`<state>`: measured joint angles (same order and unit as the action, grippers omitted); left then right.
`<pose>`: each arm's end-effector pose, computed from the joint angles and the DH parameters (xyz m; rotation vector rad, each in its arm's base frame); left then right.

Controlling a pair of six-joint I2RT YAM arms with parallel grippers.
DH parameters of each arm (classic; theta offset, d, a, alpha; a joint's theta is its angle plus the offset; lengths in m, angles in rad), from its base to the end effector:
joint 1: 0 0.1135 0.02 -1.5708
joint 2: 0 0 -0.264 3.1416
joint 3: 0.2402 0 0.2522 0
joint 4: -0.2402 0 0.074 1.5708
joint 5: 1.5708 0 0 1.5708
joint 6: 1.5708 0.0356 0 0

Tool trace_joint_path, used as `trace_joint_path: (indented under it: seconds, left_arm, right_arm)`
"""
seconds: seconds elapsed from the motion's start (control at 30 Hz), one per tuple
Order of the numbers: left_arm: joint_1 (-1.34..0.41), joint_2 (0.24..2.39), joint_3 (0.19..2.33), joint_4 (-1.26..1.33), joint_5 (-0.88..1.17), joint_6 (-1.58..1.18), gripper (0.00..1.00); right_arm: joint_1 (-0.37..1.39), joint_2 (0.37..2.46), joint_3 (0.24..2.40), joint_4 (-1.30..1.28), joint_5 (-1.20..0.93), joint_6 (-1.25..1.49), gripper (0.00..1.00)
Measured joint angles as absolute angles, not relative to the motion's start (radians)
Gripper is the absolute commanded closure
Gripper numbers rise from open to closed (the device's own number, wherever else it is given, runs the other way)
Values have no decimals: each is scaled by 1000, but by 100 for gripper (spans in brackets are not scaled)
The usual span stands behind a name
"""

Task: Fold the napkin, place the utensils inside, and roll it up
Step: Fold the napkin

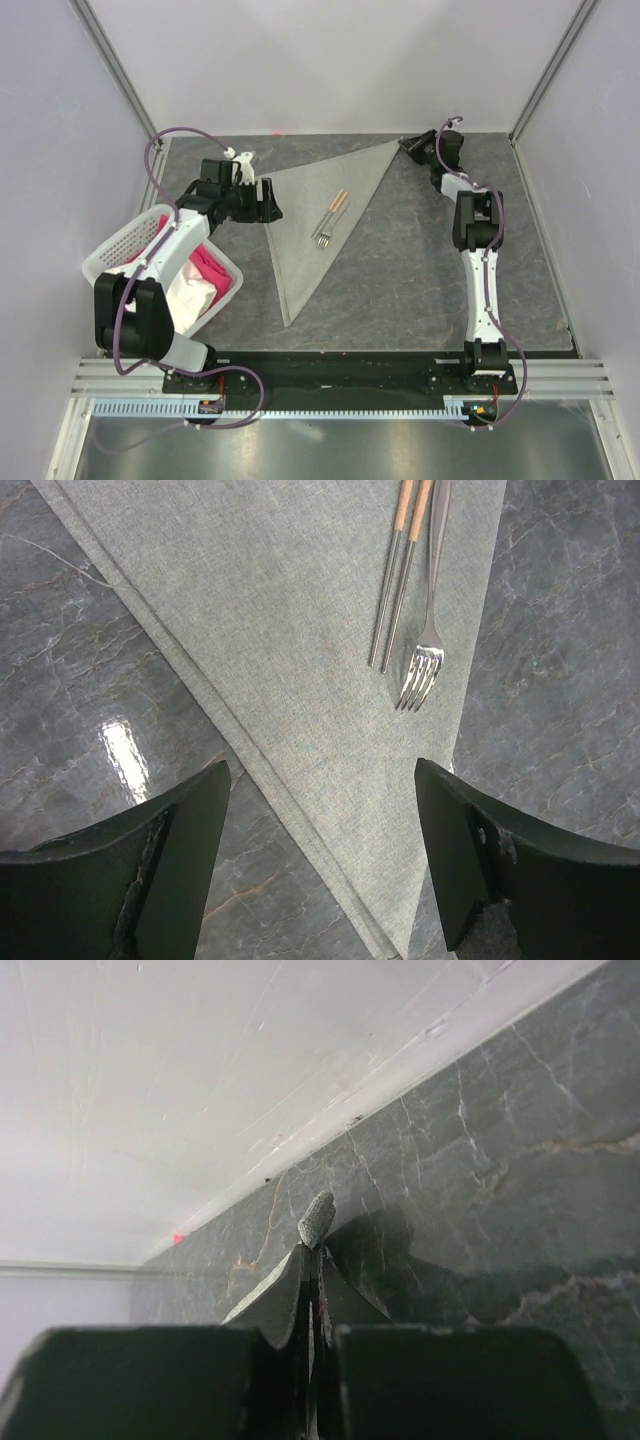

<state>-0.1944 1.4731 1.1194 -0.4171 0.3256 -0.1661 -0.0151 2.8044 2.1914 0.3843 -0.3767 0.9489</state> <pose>0.3138 -0.0734 0.2726 0.1967 2.3503 -0.5585 0.6085 0.0039 0.0847 0.6185 1.7952 0.9905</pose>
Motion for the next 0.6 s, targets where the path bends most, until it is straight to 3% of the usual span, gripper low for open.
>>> trace_joint_path:
  seconds: [0.37,0.6]
  left_arm:
    - [-191,1475,1119,-417,343,-166,18]
    - [-191,1462,1119,-413,360,-167,18]
  right_arm:
    - [-42,2624,1838,527,-357,968,100]
    - [-155,2499,1626,541,-369,939,100]
